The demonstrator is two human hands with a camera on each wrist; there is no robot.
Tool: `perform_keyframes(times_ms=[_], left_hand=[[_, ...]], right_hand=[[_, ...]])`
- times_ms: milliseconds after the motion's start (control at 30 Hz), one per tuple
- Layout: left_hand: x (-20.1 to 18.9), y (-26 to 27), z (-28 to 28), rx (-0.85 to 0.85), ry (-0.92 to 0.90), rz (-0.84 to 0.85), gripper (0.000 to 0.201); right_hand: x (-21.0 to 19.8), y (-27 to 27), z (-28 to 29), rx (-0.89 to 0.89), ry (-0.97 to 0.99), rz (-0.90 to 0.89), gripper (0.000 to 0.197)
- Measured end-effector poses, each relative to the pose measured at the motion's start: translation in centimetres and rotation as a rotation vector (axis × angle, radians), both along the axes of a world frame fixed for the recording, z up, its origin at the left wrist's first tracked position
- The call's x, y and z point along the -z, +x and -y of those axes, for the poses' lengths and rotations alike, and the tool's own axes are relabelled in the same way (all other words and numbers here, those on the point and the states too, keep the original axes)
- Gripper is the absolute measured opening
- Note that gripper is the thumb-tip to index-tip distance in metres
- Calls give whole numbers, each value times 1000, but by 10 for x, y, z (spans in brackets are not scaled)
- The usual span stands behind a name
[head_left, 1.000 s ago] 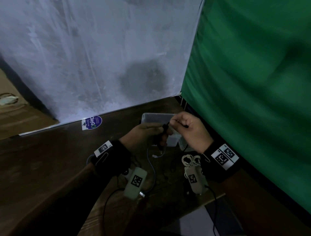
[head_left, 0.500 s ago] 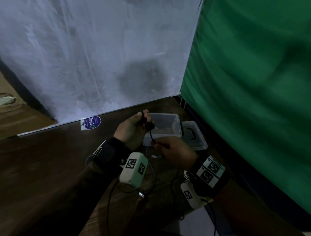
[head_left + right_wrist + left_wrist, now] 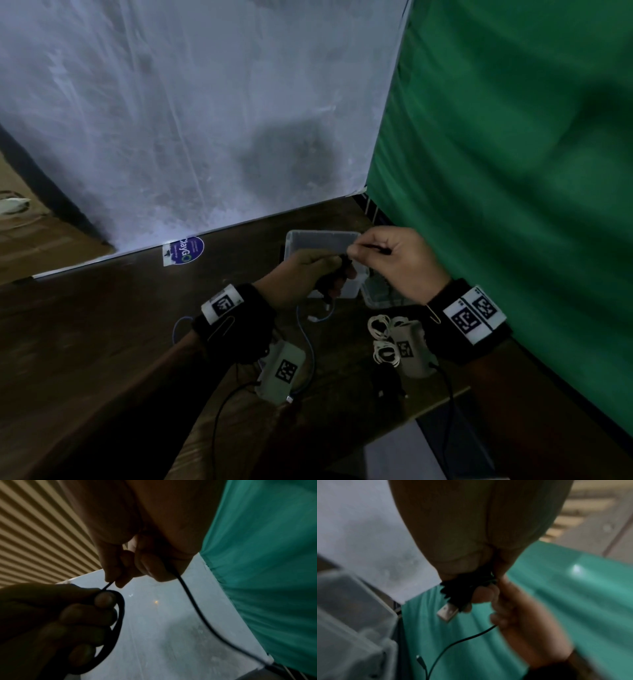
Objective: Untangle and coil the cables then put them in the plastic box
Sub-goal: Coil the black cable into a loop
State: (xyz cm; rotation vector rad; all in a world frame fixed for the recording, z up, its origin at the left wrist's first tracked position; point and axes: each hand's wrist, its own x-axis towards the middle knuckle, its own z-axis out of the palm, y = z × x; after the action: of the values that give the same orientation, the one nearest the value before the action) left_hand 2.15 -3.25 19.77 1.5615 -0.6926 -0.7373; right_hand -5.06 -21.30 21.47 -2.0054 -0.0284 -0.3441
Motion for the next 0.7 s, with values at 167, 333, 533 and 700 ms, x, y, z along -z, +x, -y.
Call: perform_keyframes(times_ms=[167,333,533,700], left_hand=[[-14,-5,-2,69,-266,-397,25],[-5,3,2,0,-539,-622,28],[5,24,1,-322,-720,-720,28],[25,31,1,-502,-514,-331,28]], right_hand=[[19,3,5,90,158,21,13],[48,4,-13,36,205,-49,22],[57,-1,-36,-42,-14,-192,25],[54,-5,-45,-157,-147,-213,27]])
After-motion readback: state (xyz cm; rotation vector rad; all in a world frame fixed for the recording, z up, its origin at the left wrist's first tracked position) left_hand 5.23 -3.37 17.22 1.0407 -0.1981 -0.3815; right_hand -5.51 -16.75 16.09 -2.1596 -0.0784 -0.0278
